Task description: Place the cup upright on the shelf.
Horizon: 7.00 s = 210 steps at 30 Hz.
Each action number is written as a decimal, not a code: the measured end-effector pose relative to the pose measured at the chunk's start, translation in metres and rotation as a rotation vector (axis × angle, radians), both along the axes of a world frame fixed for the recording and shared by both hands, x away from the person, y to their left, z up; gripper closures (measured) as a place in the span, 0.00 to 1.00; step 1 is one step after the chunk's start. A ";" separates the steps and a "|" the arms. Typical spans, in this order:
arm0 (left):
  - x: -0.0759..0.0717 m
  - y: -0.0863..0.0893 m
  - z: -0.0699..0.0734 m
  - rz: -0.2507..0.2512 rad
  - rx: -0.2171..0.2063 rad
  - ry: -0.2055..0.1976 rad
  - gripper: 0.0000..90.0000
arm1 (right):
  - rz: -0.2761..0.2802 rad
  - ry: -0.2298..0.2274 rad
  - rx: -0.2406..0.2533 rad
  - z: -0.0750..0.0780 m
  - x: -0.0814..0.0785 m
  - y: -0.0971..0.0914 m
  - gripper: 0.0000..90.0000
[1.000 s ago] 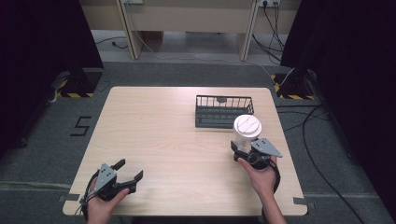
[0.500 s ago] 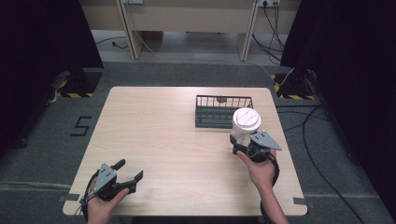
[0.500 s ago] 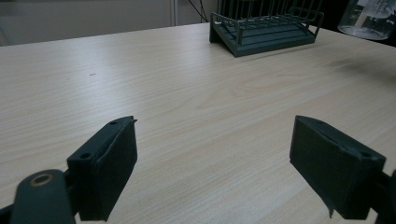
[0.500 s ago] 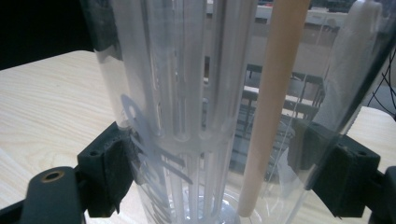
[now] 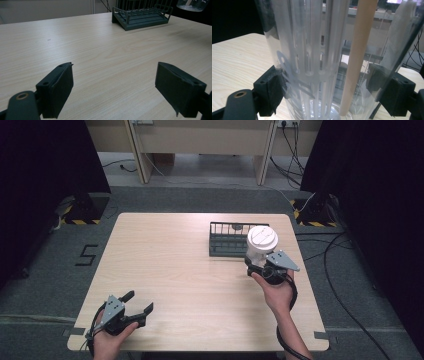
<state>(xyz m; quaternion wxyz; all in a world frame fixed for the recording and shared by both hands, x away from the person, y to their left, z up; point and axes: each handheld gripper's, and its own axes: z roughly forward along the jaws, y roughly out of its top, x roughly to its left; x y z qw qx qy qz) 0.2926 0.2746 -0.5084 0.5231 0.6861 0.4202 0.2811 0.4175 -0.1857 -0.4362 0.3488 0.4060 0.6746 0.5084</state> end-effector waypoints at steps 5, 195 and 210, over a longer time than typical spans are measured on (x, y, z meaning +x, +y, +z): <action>0.000 0.001 0.000 0.002 0.007 -0.009 0.16 | -0.003 0.001 0.006 0.002 0.004 0.002 0.21; 0.002 -0.003 -0.002 -0.010 -0.025 0.023 0.16 | -0.110 0.156 -0.002 0.007 0.083 0.019 0.18; 0.002 -0.003 -0.002 -0.010 -0.024 0.023 0.16 | -0.094 0.159 -0.015 0.003 0.061 0.008 0.23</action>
